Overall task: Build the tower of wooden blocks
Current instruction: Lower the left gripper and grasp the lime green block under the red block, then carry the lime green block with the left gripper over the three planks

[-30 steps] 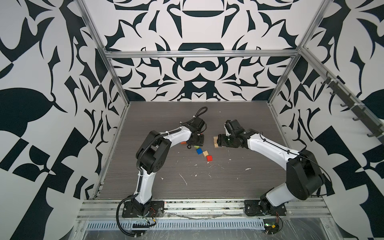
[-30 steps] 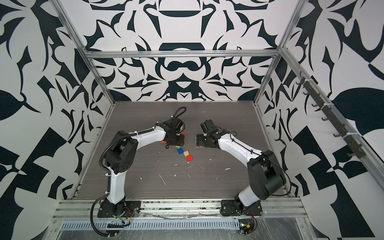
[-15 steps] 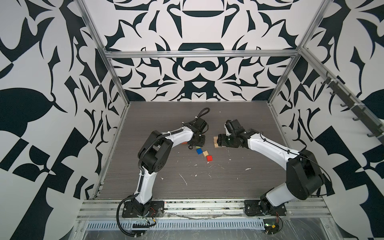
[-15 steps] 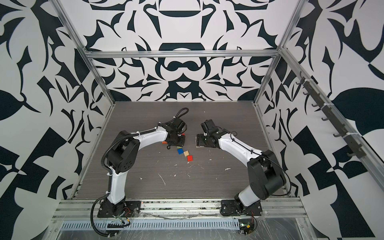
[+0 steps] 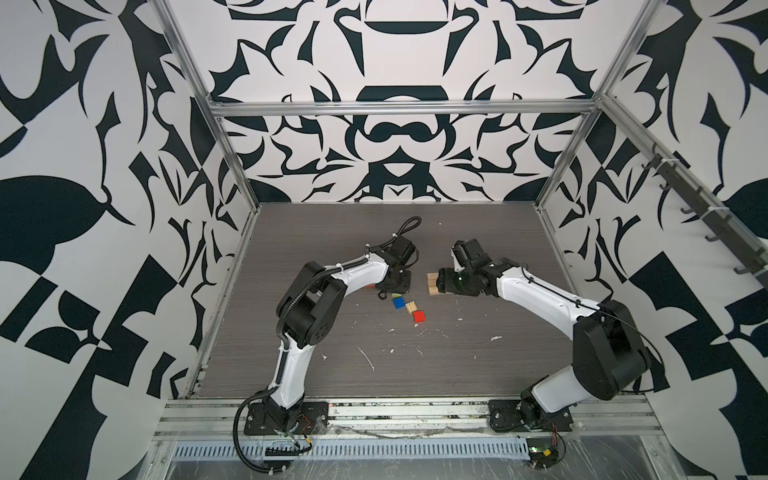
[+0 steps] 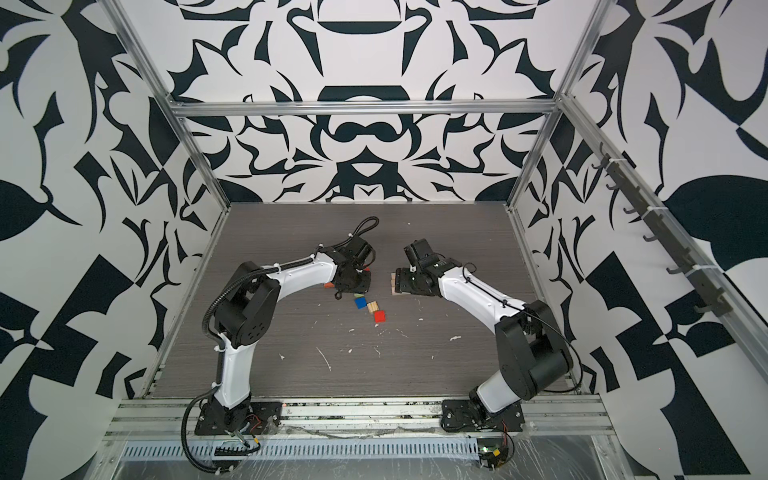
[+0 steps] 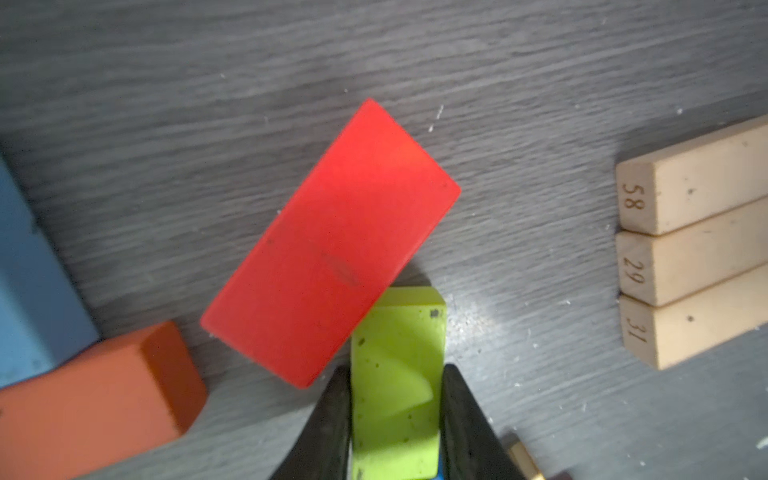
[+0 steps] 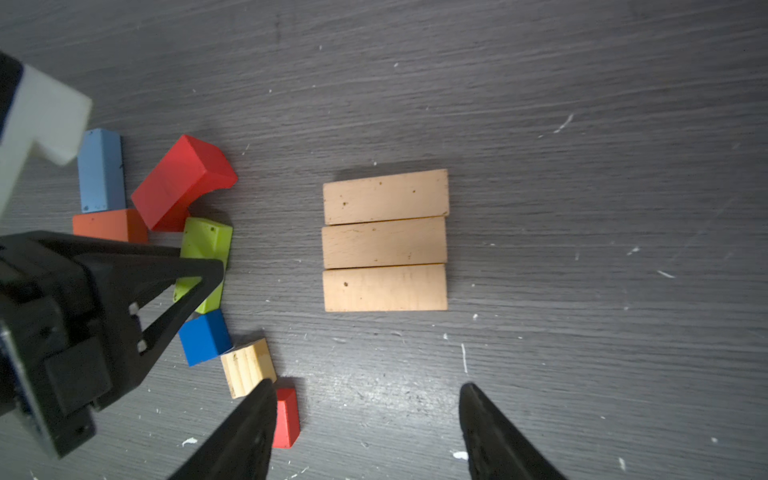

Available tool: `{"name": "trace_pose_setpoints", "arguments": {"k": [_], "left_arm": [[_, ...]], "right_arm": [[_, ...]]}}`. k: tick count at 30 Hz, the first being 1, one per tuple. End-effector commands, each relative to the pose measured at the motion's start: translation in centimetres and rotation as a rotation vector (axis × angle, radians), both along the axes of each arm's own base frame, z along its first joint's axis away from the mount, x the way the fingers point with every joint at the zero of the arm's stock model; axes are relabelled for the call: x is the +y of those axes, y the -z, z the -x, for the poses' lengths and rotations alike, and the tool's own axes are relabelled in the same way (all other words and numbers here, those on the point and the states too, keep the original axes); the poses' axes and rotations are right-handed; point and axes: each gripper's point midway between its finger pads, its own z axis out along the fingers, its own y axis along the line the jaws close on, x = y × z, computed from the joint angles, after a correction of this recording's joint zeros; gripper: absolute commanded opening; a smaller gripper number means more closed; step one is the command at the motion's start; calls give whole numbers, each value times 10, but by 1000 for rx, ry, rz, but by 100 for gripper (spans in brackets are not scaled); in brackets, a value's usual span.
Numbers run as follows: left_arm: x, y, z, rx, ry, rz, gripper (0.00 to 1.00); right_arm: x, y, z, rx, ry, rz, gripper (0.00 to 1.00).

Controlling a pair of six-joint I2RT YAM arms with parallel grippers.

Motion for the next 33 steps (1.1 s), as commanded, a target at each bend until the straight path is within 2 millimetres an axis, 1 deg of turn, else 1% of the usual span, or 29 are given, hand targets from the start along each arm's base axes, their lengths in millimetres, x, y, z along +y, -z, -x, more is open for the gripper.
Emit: {"name": "trace_pose_setpoints", "arguments": {"k": [1, 6, 14, 20, 24, 26, 33], "left_arm": [[-8, -21, 7, 30, -20, 56, 27], [-26, -34, 5, 45, -39, 156, 27], [-52, -51, -2, 56, -55, 296, 27], [-74, -59, -7, 81, -74, 414, 28], [-82, -65, -12, 68, -84, 458, 28], [-87, -67, -14, 69, -84, 474, 28], [-109, -61, -11, 85, -92, 518, 29]], "right_arm": [[-11, -13, -1, -39, 21, -1, 74], [-17, -13, 1, -28, 36, -23, 74], [-25, -9, 5, -17, 47, -26, 75], [-32, -9, 8, -20, 56, -26, 75], [-36, -9, 10, -20, 59, -28, 75], [-37, -10, 11, -20, 58, -26, 75], [-44, -10, 15, -25, 64, -18, 75]]}}
